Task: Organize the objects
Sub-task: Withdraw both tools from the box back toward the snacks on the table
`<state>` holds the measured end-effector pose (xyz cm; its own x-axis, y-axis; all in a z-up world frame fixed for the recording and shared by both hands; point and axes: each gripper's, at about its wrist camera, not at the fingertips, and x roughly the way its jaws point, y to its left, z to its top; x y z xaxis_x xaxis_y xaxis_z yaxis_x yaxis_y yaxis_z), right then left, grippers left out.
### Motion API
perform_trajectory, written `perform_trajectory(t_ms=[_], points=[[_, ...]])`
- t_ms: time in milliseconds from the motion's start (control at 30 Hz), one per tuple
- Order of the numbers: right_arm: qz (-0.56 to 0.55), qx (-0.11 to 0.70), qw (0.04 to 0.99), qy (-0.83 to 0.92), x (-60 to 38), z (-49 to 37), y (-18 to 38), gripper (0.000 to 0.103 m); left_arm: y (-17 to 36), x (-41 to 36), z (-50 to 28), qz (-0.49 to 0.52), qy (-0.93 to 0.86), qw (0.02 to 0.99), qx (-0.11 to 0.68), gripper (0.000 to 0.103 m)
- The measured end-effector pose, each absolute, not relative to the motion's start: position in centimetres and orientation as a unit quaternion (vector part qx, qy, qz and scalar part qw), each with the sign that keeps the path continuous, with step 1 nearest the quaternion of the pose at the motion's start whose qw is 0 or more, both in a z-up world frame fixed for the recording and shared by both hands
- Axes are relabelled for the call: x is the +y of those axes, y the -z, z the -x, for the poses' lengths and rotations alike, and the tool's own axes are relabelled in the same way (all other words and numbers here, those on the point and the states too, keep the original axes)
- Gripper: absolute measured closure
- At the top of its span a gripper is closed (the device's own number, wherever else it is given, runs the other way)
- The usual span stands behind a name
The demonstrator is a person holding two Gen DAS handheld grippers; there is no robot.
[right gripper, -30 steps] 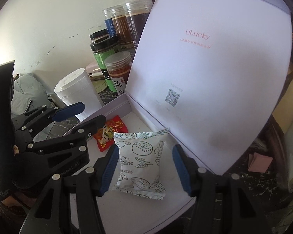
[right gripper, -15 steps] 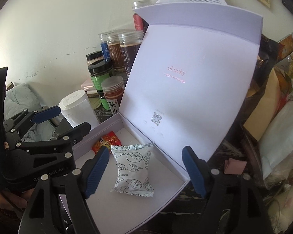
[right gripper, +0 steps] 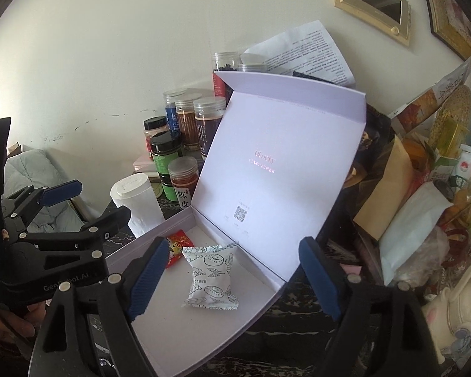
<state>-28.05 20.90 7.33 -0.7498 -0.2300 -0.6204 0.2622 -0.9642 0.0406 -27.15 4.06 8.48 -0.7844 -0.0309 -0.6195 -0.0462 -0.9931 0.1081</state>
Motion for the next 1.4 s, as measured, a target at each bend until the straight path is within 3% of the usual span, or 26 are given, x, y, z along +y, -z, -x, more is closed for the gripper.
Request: perform_trajectory(t_ms=[567,733,1400], points=[[-0.308,0.028,0.127,0.942,21.5,21.7,-10.8,0.016,-12.1,4.1,21.0,0.303,-0.952,0.014,0.048,0.015],[-0.307,0.032,0.119,0.944,21.6,19.5,-11.1,0.006,-12.7,3.9,18.9,0.293,-0.955,0.007,0.053,0.010],[-0.314,0.009,0.147,0.938,21.5,12.4,-10.7,0.006,-11.9,2.6,12.1,0.316,-0.948,0.000,0.033,0.005]])
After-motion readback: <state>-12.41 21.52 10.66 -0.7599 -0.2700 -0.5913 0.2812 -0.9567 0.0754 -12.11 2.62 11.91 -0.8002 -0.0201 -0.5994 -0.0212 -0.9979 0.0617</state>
